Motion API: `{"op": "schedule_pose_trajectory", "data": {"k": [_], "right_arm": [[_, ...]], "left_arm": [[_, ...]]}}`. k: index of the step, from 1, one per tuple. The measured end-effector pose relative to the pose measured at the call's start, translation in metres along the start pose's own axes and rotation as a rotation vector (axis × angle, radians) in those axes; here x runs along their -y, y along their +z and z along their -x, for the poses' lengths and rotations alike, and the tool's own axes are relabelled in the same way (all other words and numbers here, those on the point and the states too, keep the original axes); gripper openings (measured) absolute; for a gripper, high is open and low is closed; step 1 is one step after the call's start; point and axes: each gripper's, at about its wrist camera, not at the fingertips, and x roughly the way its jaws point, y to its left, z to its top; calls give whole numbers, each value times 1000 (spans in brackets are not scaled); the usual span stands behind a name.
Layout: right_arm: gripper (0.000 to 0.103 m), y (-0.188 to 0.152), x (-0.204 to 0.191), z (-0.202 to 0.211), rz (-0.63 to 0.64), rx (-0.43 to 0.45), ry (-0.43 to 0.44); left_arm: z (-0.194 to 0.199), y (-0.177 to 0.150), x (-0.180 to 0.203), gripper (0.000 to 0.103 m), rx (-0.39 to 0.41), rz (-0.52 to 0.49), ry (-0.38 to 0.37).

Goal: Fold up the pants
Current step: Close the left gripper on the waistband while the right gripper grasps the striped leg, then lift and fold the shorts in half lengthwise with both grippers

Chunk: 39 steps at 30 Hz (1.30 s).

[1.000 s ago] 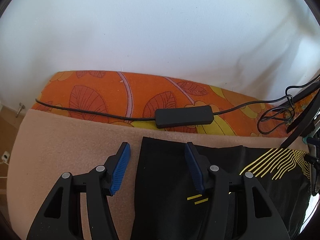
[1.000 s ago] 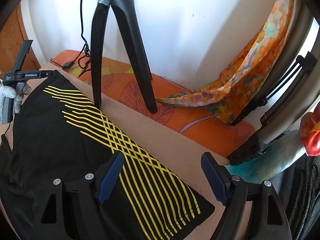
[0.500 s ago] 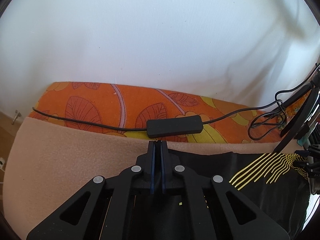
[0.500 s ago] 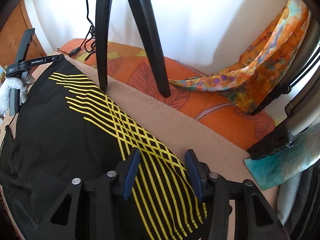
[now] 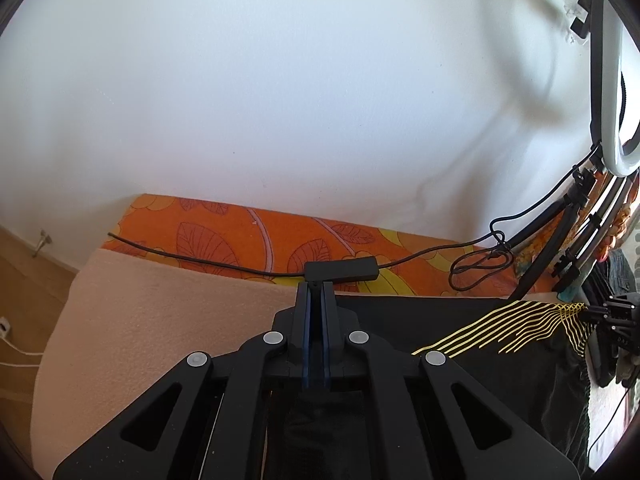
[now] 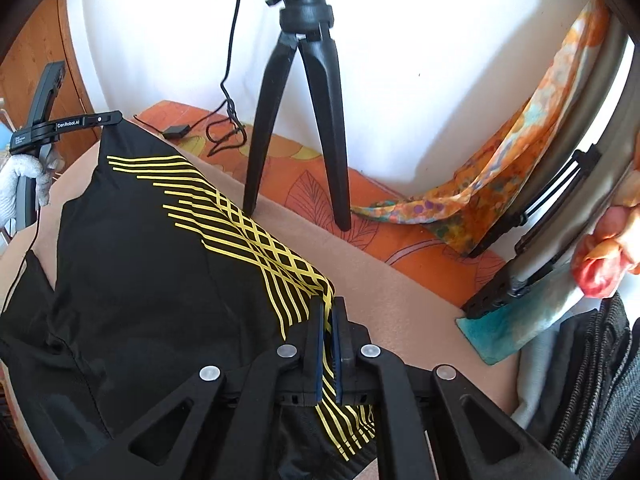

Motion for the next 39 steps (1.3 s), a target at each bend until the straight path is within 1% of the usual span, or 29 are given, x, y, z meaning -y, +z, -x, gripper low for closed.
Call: {"op": "schedule_pose_trajectory", "data": {"k": [5, 6, 9, 16, 21, 26, 31, 32, 35, 39], "right_arm": [[0, 2, -21, 42, 18, 53, -9], [0, 1, -33, 49, 28, 62, -18], [0, -9, -49, 76, 61, 90, -32], [0, -37, -92, 138, 114, 139, -34], [0, -65, -115, 167, 125, 151, -10], [0, -99, -141, 176, 155, 134, 10], [0, -138, -164, 177, 190, 88, 17], [0, -146, -166, 175, 186, 77, 25], [0, -166, -175, 170, 199, 58, 6], [0, -189, -185, 167, 203, 41, 7]], "left_arm": [[41, -4, -4, 3, 39, 3, -19], [51, -6, -3, 3, 46, 1, -22], [82, -15, -5, 3, 69, -8, -26], [142, -51, -10, 3, 97, 7, -41], [183, -84, -6, 3, 100, -7, -42], [213, -120, -7, 3, 88, 10, -50], [235, -163, -1, 3, 61, -24, -35], [238, -171, 0, 3, 53, -32, -33], [241, -193, 4, 3, 19, -43, -28], [245, -216, 5, 3, -6, -47, -22]]}}
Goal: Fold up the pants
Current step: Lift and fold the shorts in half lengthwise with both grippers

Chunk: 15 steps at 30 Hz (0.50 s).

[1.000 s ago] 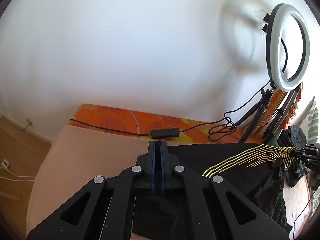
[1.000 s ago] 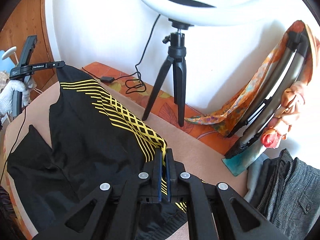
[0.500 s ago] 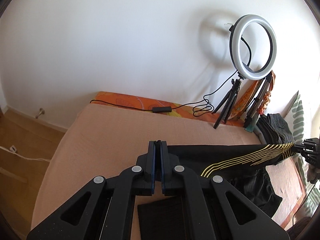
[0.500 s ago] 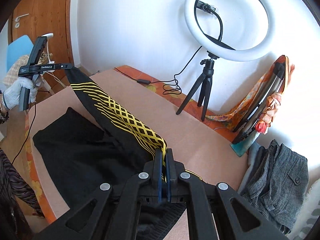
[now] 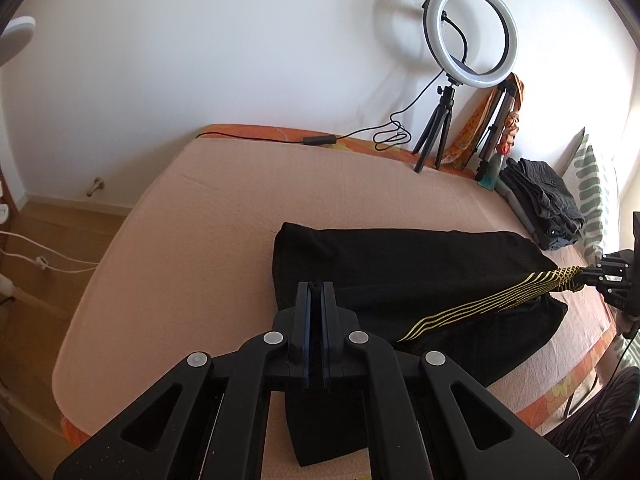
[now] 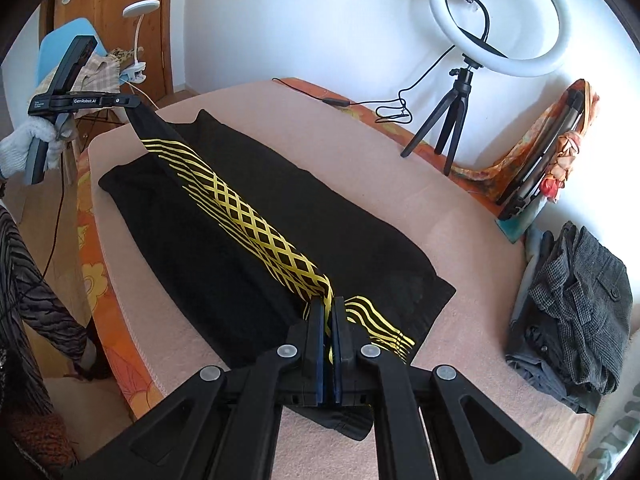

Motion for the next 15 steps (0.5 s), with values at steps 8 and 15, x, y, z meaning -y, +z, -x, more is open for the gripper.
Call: {"op": "schedule_pose_trajectory", "data": {"k": [8, 15], "right_arm": [[1, -32, -18, -13, 18, -40, -16], [1, -42, -22, -27, 33, -82, -27]], "left_arm": [[8, -36, 2, 3, -64, -20, -21], [6, -57, 12, 3, -137, -94, 9]]}}
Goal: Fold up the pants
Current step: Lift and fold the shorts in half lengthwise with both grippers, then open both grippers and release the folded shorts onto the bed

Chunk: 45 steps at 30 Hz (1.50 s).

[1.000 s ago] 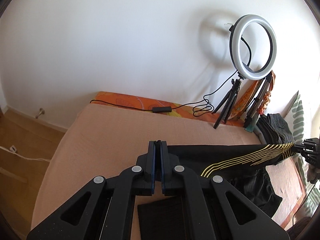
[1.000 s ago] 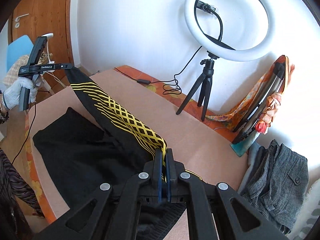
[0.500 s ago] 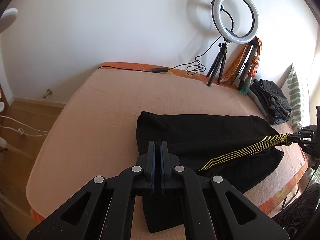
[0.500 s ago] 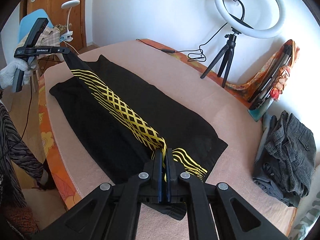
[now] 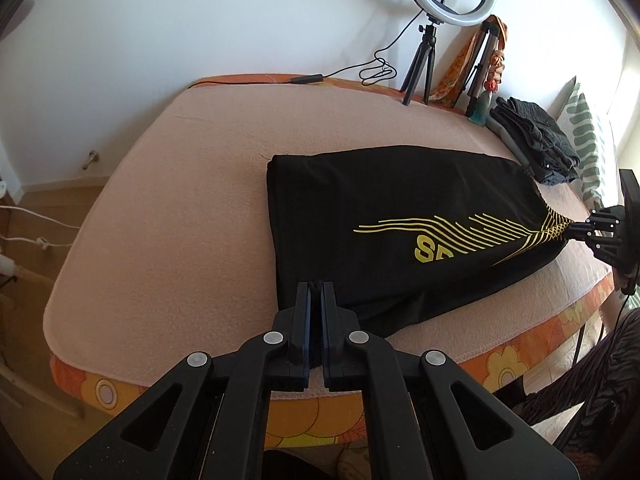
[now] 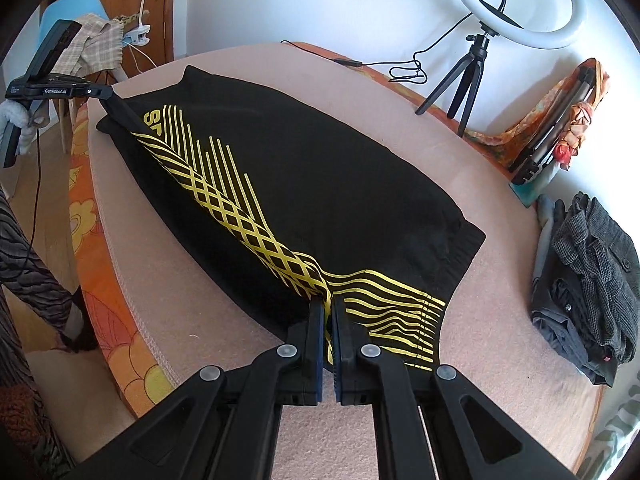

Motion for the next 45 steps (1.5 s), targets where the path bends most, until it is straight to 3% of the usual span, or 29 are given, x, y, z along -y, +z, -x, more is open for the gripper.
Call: {"op": "schedule_pose_trajectory", "data": {"k": [3, 5, 7, 9, 13, 17, 20, 23, 29, 30, 31, 34, 38, 41, 42, 43, 45], "right_arm": [[2, -3, -3, -2, -1, -24, 58], [10, -7, -4, -1, -8, -40, 73], [28, -13, 0, 6, -47, -33, 112], [37, -19, 11, 17, -117, 0, 126], [39, -40, 51, 35, -394, 77, 157], [42, -70, 96, 25, -728, 62, 209], [42, -85, 109, 7, -866, 34, 273], [51, -92, 114, -12, -944, 2, 348], [55, -85, 108, -24, -948, -3, 433], [48, -83, 105, -25, -933, -8, 429], [33, -80, 102, -27, -919, -14, 434], [18, -73, 97, -23, -873, 3, 410], [9, -61, 96, 3, -799, 68, 257], [11, -56, 95, 8, -764, 62, 240], [18, -55, 93, 8, -757, 47, 233], [35, -53, 92, 7, -743, 32, 229], [44, -52, 90, 12, -729, 32, 177]], "left_arm": [[1, -3, -1, 3, -15, -6, 3], [2, -5, -6, 4, -25, 10, 13], [7, -7, -11, 5, -24, 23, 20], [12, -6, -13, 5, -10, 34, 35], [24, -2, -17, 6, 43, 57, 54], [35, 11, -8, 10, 103, 49, 39], [38, 20, 2, 10, 130, 27, 19], [36, 25, 7, 10, 144, 36, -8], [26, 23, 3, 22, 115, 104, -53], [25, 22, 1, 25, 112, 110, -47], [25, 21, -1, 26, 109, 118, -43], [23, 19, -11, 26, 97, 154, -39], [21, 17, -19, 26, 81, 180, -26], [18, 16, -20, 26, 63, 173, -17], [16, 17, -20, 26, 57, 173, -16], [14, 19, -21, 26, 53, 175, -18], [11, 25, -23, 26, 49, 186, -18]]}}
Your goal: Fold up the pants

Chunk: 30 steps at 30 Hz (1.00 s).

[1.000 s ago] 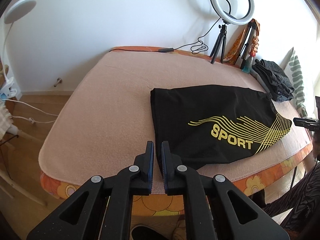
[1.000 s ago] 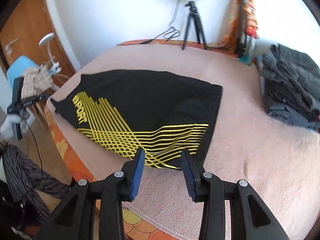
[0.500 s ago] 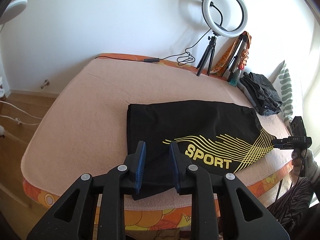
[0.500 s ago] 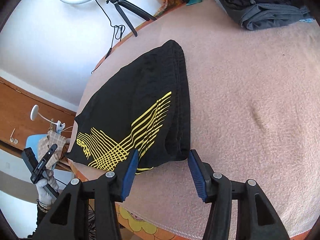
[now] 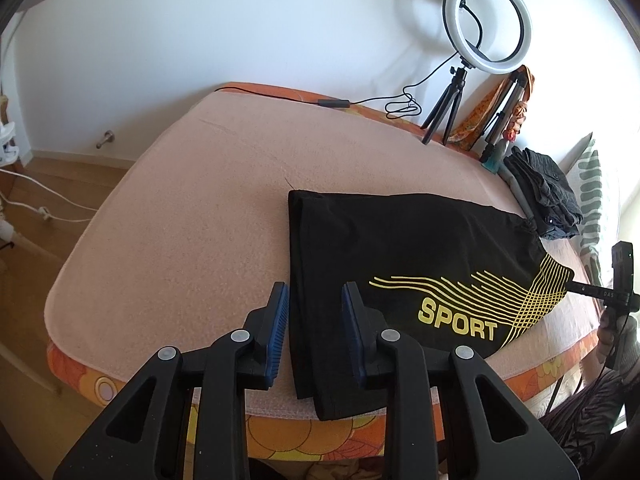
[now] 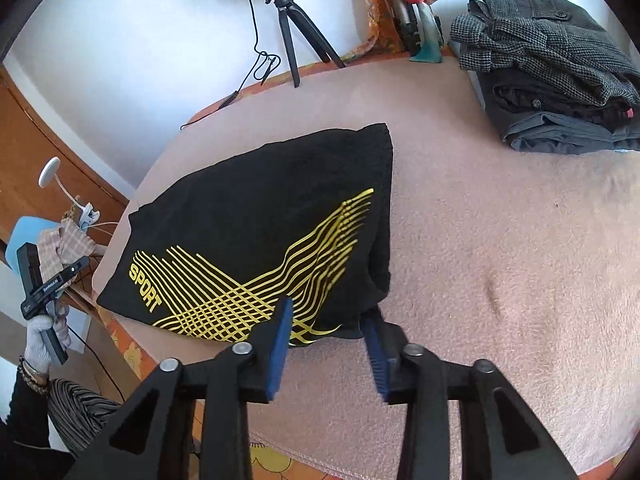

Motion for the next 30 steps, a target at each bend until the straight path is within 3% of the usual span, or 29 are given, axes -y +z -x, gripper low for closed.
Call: {"op": "schedule_pose_trajectory", "data": {"k": [5, 10, 15, 23, 30], "right_arm": [[46, 9, -6, 27, 46, 111, -107], [46, 37, -40, 36, 196, 154, -57], [51, 70, -84, 13, 377, 152, -6], [58, 122, -141, -55, 555, 57, 77], [61, 147, -167, -137, 573, -79, 133]], "left_arm": [[-22, 20, -2, 26, -18, -29, 20], [-50, 40, 0, 26, -25, -94, 32], [-73, 54, 4, 26, -41, -136, 36], [-96, 58, -8, 26, -63, -94, 34], [-108, 55, 1, 26, -83, -159, 26]]}}
